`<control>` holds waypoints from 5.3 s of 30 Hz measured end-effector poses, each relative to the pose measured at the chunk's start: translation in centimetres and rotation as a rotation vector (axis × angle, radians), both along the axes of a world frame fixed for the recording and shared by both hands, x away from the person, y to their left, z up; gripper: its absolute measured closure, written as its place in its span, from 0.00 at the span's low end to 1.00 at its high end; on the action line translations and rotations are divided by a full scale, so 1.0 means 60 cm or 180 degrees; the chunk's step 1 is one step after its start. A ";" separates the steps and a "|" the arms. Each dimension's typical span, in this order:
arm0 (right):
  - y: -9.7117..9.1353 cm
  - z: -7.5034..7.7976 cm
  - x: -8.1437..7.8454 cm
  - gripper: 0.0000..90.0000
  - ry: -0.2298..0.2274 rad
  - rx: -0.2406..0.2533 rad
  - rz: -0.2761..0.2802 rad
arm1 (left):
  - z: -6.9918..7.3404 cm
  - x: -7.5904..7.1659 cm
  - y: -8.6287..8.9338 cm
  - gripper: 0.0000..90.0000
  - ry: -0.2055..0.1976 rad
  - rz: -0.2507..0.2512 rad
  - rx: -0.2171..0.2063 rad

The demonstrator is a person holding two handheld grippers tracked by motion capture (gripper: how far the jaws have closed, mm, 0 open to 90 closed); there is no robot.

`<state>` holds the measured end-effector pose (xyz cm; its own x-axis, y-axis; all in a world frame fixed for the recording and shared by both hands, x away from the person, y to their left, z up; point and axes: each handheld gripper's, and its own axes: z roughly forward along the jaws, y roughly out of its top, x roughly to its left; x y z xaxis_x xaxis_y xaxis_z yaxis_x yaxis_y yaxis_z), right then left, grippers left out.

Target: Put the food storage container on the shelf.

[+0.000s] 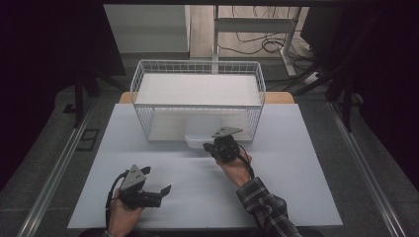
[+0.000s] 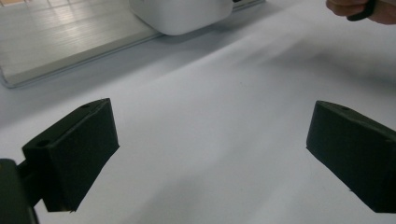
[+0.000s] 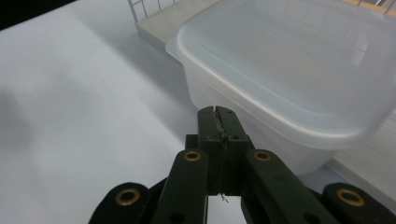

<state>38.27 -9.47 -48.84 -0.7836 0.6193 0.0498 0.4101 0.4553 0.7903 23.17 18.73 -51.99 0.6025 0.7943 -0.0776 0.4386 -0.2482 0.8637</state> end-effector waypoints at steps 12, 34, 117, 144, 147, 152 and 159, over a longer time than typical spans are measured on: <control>0.023 -0.012 0.040 0.99 0.0002 -0.0112 -0.0096 | -0.003 0.004 0.004 0.02 0.0003 0.0022 -0.0006; 0.040 -0.017 0.088 0.99 -0.0028 -0.0175 -0.0236 | -0.005 0.006 0.001 0.03 -0.0054 0.0025 0.0025; -0.093 0.003 -0.099 0.01 -0.0107 -0.0107 -0.0081 | -0.012 0.013 -0.004 0.02 0.0139 -0.0171 -0.0016; -0.173 0.006 -0.142 0.00 -0.0138 -0.0065 -0.0350 | -0.007 0.010 0.012 0.02 0.0129 -0.0101 0.0082; -0.177 0.004 -0.144 0.00 -0.0129 -0.0072 -0.0365 | -0.005 0.007 0.016 0.02 0.0124 -0.0089 0.0108; -0.186 0.004 -0.151 0.00 -0.0139 -0.0105 -0.0396 | -0.003 0.003 0.024 0.02 0.0127 -0.0065 0.0098; -0.198 0.003 -0.160 0.00 -0.0137 -0.0101 -0.0434 | -0.002 -0.005 0.034 0.02 0.0139 -0.0020 0.0072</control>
